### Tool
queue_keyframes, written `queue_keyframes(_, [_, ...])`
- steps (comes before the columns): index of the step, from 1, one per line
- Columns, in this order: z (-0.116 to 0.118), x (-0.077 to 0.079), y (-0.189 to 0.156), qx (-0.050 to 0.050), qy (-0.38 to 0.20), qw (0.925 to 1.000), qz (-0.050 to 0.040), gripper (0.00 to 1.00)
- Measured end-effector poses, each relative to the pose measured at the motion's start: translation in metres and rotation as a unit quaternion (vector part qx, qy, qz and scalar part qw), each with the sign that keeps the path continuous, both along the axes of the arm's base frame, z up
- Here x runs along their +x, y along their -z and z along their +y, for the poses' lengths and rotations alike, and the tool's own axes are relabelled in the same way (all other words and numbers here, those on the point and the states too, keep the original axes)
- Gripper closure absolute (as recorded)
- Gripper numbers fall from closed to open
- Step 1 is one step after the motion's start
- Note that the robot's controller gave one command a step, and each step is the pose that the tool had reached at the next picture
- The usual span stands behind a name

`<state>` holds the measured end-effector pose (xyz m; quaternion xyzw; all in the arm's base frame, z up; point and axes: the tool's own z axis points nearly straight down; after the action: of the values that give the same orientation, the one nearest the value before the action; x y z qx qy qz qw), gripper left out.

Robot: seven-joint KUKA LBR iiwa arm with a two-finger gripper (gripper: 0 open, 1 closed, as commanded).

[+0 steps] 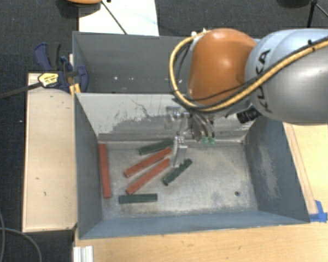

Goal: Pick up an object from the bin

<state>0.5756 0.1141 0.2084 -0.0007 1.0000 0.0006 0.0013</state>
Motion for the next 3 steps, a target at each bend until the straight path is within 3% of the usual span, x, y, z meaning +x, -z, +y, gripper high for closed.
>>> queue_keyframes(1, [0.001, 0.001, 0.006, 0.001, 0.004, 1.0000, -0.0042, 0.00])
queue_keyframes(2, [-0.039, 0.008, 0.037, 0.000, -0.013, 0.9999, 0.0029, 0.00])
queue_keyframes(3, [-0.021, -0.001, 0.074, -0.002, -0.117, 0.9931, -0.0029, 0.00])
